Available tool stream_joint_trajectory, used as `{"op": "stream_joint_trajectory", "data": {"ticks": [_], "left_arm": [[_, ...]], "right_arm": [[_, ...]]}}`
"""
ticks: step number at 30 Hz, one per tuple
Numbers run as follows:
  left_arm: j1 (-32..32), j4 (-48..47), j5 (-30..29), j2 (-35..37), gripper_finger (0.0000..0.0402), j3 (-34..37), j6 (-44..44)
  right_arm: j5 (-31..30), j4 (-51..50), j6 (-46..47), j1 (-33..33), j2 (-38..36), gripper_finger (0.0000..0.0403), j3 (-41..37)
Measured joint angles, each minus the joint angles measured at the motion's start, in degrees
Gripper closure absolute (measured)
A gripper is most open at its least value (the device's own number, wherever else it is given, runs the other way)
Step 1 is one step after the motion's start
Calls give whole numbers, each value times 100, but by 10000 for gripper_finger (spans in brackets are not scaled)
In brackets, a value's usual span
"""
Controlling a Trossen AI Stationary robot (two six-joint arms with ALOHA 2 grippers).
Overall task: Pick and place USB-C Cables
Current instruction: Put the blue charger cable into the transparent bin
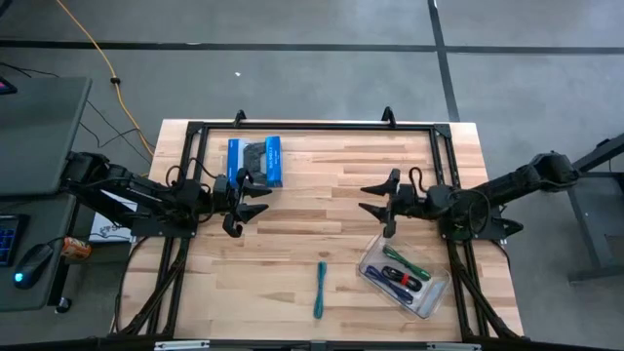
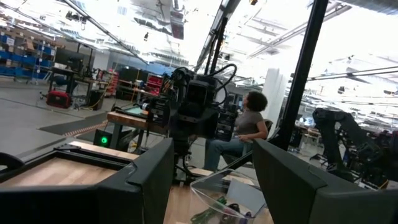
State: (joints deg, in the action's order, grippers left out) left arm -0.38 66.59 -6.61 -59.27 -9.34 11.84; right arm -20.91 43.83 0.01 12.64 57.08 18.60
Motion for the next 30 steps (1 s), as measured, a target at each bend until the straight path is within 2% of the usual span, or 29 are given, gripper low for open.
{"op": "stream_joint_trajectory", "data": {"ticks": [15, 20, 23, 30], "left_arm": [[0, -2, 0, 0, 202, 0, -142], [-2, -207, 0, 0, 202, -1, 188], [-2, -583, -2, 0, 202, -94, 158], [-2, -2185, -161, 0, 202, -703, 144]], "right_arm": [[-11, 3, 118, -25, 7, 206, 45], [-47, -27, 147, -25, 9, 206, 47], [-48, -28, 147, -25, 9, 206, 47], [-8, -29, 147, -25, 9, 206, 50]]}}
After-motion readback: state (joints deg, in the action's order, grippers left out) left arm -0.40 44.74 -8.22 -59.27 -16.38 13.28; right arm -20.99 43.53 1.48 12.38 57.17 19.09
